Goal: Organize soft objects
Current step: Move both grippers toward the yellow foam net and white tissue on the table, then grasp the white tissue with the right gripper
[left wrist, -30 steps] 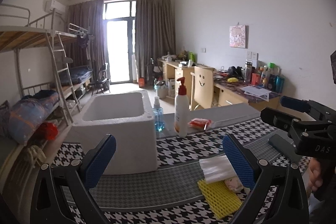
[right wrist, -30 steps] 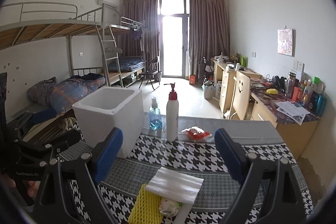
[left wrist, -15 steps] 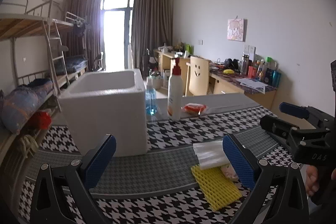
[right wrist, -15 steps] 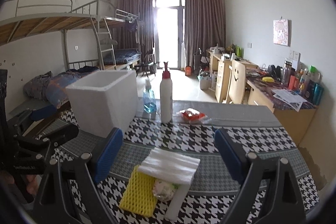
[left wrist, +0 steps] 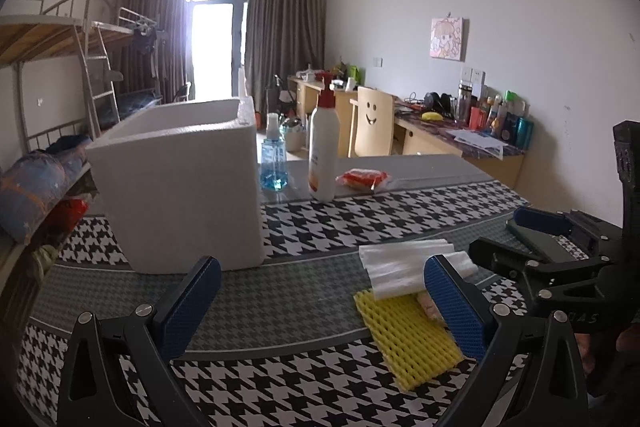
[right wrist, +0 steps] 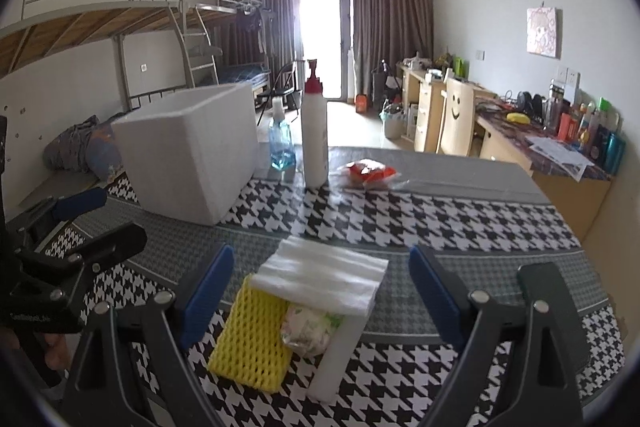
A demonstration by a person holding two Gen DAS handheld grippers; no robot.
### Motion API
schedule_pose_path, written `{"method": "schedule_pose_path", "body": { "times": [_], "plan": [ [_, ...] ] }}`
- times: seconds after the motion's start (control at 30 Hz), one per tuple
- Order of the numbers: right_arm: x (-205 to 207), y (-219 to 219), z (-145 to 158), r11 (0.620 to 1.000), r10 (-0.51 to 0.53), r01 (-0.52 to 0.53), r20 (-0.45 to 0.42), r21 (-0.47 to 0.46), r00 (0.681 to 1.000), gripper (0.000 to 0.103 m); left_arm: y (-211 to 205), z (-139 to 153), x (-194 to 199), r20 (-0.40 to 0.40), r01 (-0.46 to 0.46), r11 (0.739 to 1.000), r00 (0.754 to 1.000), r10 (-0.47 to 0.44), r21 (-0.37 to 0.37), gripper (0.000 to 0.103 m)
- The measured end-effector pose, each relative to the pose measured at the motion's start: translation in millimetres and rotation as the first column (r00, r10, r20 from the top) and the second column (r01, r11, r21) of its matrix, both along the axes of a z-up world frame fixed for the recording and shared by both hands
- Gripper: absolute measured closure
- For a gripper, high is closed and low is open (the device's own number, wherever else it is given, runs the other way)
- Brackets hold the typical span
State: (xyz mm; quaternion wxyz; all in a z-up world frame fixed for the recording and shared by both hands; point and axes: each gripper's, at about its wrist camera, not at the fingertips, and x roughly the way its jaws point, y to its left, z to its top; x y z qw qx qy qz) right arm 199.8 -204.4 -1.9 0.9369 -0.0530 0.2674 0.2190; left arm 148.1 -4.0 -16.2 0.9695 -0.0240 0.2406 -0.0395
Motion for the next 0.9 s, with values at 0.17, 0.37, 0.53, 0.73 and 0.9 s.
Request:
{"method": "schedule_pose_path", "body": {
  "times": [0.17, 0.37, 0.53, 0.73, 0.9],
  "plan": [
    [6, 2, -4, 1.000, 0.002, -0.003, -0.026, -0.005, 1.000, 0.011, 1, -7, 5, -0.028, 0.005, 1.000, 1.000, -0.005, -0.011, 0.001],
    [12, 3, -12, 1.000, -0.002, 0.002, -0.064, -0.013, 0.998, 0.011, -3, -15, 8, -0.058, 0.024, 1.000, 0.998, -0.025, -0.016, 0.001],
    [21, 1, -21, 1.000, -0.008, 0.007, -0.107, -0.009, 0.994, 0.011, -7, -23, 14, -0.090, 0.042, 0.999, 0.995, -0.043, -0.013, 0.001],
    [32, -5, -30, 1.000, -0.023, 0.024, -0.161, 0.002, 0.987, 0.011, -10, -29, 21, -0.115, 0.060, 0.998, 0.991, -0.061, -0.016, 0.001],
    [42, -10, -40, 0.999, -0.011, 0.021, -0.226, 0.042, 0.974, 0.015, -15, -36, 26, -0.144, 0.071, 0.997, 0.987, -0.070, 0.005, 0.001]
  ]
}}
